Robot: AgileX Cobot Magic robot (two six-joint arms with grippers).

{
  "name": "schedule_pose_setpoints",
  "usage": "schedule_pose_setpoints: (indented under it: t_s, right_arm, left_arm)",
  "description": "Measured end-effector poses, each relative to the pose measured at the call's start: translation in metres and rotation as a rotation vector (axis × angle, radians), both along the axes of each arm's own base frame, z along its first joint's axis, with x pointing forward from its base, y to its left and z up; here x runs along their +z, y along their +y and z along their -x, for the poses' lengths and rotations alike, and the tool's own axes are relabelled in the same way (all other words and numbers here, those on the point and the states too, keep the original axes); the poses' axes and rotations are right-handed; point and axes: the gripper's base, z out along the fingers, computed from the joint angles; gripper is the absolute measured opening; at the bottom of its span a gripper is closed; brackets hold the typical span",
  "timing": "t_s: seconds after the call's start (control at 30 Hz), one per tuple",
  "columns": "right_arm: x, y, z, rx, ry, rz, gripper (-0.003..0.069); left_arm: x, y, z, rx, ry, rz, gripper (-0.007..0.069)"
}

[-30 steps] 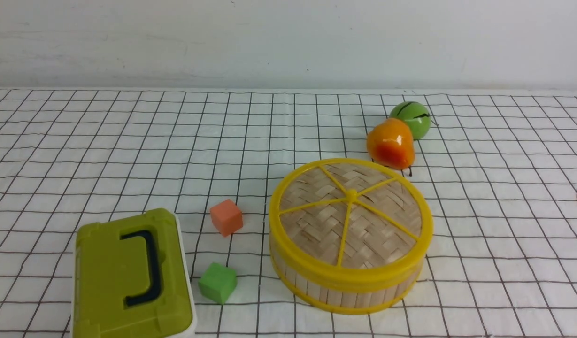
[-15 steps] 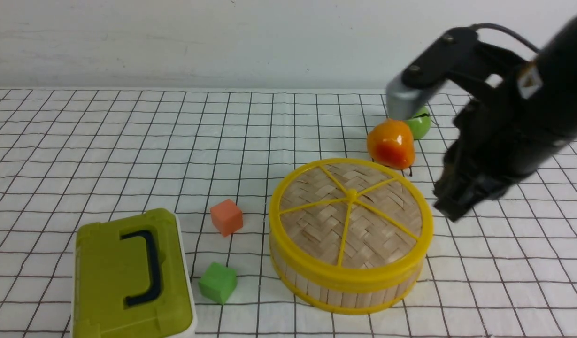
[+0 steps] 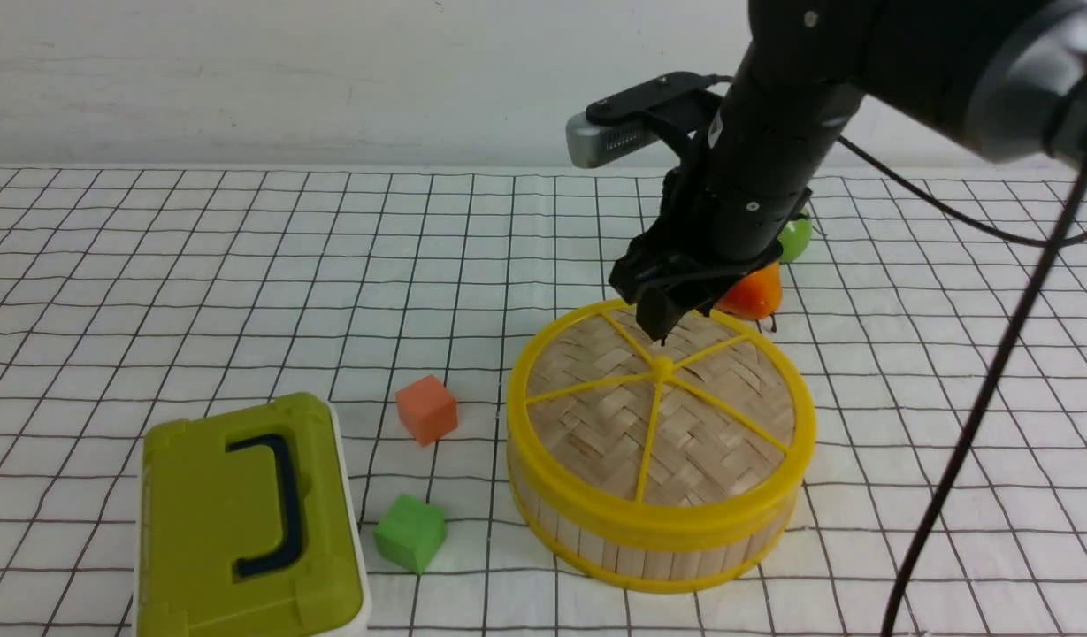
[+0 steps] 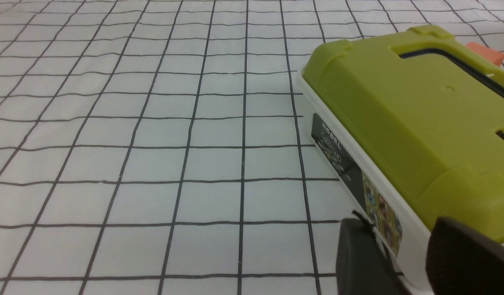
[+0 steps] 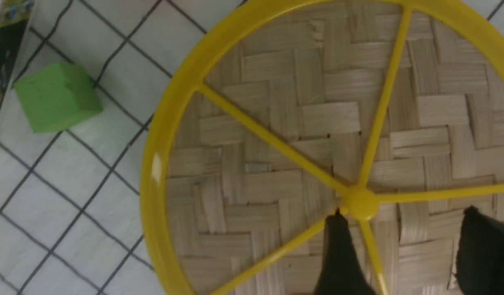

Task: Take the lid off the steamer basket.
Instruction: Use the right arm to lift the lid of the steamer

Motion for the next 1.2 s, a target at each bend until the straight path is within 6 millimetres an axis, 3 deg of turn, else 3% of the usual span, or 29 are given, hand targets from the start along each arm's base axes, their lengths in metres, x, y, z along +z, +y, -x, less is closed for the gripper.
schedule_pose_setpoints:
  t_s: [0.2,0.37,0.57,0.6,0.7,1.07,1.2]
  right_arm:
    - [-0.029,0.0,-0.016,-0.021,0.054,0.026,0.0426]
    - [-0.035,0.001,-0.018,-0.022,0.067,0.029,0.0421]
    - [-0.036,0.002,-0.018,-0.022,0.078,0.013,0.0241]
    - [-0.036,0.002,-0.018,-0.022,0.079,0.013,0.0241]
    - [-0.036,0.004,-0.017,-0.021,0.089,-0.004,0.0102]
    - [-0.034,0.005,-0.016,-0.019,0.09,-0.014,0.0099]
    - [-0.008,0.0,-0.007,-0.007,0.029,-0.031,0.0099]
  left_arm:
    - [0.0,0.0,0.0,0.0,0.0,0.0,0.0239]
    - [0.0,0.0,0.0,0.0,0.0,0.0,0.0239]
    - [0.0,0.0,0.0,0.0,0.0,0.0,0.0239]
    - [0.0,0.0,0.0,0.0,0.0,0.0,0.0239]
    - [0.0,0.0,0.0,0.0,0.0,0.0,0.0239]
    - [0.0,0.0,0.0,0.0,0.0,0.0,0.0239]
    - [0.0,0.0,0.0,0.0,0.0,0.0,0.0239]
